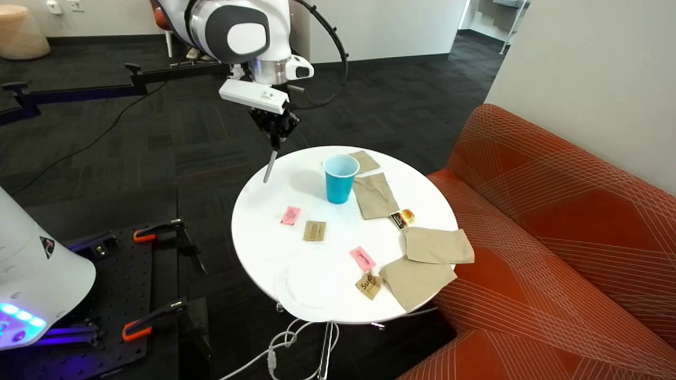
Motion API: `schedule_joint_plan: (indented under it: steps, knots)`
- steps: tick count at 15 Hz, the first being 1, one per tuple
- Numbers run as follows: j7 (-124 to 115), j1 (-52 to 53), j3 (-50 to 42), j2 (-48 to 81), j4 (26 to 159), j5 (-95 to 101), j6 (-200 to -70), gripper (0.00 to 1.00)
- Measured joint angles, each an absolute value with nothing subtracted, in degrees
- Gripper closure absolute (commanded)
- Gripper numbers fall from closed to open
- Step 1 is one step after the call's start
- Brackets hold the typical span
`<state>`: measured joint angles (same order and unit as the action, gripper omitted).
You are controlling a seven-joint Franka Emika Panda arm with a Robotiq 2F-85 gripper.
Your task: Take the marker from the blue cup and place it on the table
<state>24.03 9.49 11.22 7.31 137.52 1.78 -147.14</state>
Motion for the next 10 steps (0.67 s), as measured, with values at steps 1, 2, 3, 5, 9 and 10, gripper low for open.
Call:
schedule_joint_plan:
  steps: [1, 2, 3, 5, 9, 10]
  knots:
    - [23.51, 9.48, 10.96, 8.99, 136.70, 3.18, -147.19, 0.96]
    - [23.02, 9.48, 10.71, 10.62, 135.80, 4.58, -147.31, 0.96]
    - [22.55, 9.47, 10.45, 12.25, 134.85, 5.90, -147.45, 0.96]
    - [21.26, 9.48, 9.80, 15.51, 132.78, 8.60, -147.66, 0.96]
    - [19.73, 9.47, 8.55, 21.43, 129.30, 11.59, -148.63, 0.96]
    - [19.69, 9.47, 8.40, 22.63, 128.62, 11.89, -148.98, 0.96]
